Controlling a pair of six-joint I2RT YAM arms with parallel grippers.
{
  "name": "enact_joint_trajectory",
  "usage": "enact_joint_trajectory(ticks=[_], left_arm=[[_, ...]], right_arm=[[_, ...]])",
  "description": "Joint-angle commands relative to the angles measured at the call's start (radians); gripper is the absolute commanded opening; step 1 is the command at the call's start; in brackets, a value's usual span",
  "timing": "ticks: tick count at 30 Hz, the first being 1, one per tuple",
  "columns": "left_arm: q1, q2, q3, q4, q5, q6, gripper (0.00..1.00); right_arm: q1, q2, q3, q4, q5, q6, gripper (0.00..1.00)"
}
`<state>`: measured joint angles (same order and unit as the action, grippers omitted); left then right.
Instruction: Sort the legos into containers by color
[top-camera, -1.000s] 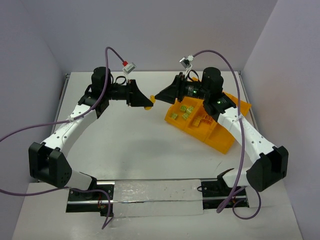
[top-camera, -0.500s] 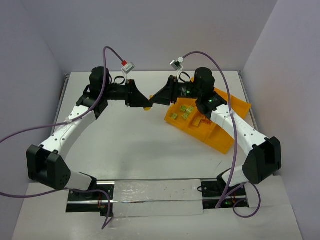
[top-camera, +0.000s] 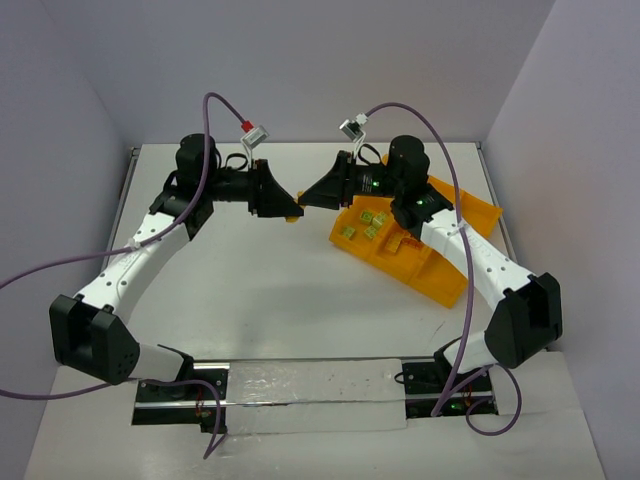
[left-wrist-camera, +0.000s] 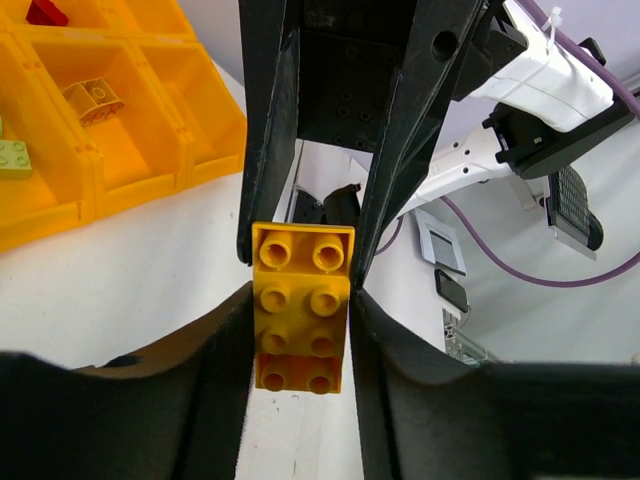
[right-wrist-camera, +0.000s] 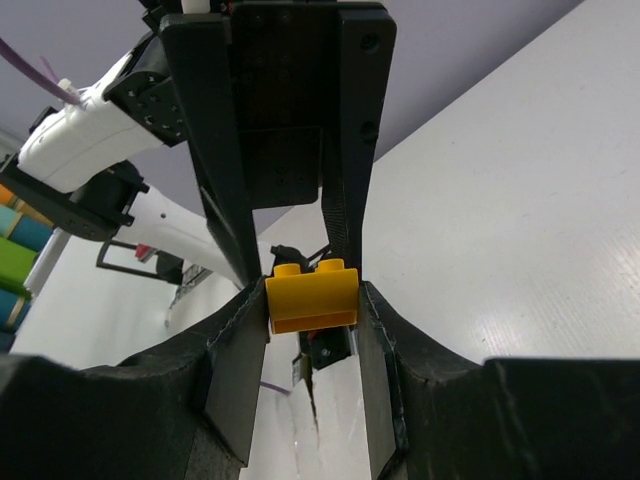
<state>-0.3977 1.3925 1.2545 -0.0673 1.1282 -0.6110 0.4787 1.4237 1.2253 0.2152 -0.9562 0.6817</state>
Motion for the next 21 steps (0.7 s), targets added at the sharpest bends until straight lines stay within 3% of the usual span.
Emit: enact_joint_trajectory(ticks=[1, 2, 3, 10, 17, 21], left_arm=[[-0.006, -0.035, 0.027, -0.022, -0.01, 0.039, 0.72], [-0.007, -0.037, 0.028, -0.028, -0.015, 0.044, 0.83], [-0.006, -0.041, 0.026, -0.035, -0.025, 0.047, 0.99], [0.011, -0.055, 0.054, -0.135, -0.058, 0.112, 0.99], [0.2, -0.145, 0.008, -0.185, -0.156, 0.084, 0.99], [0.271, -0.167, -0.042, -0.105, -0.229, 0.0, 0.99]], right_arm=[[0.011, -0.032, 0.002, 0.004, 0.05, -0.048, 0.0], [0.011, -0.034, 0.0, -0.008, 0.061, -0.055, 0.0], [0.011, -0.04, 0.0, -0.031, 0.077, -0.073, 0.0], [-0.001, -0.081, 0.01, -0.215, 0.266, -0.179, 0.0], [-0.082, -0.223, -0.056, -0.599, 0.939, -0.274, 0.0], [-0.165, -0.289, -0.174, -0.667, 1.134, -0.278, 0.0]])
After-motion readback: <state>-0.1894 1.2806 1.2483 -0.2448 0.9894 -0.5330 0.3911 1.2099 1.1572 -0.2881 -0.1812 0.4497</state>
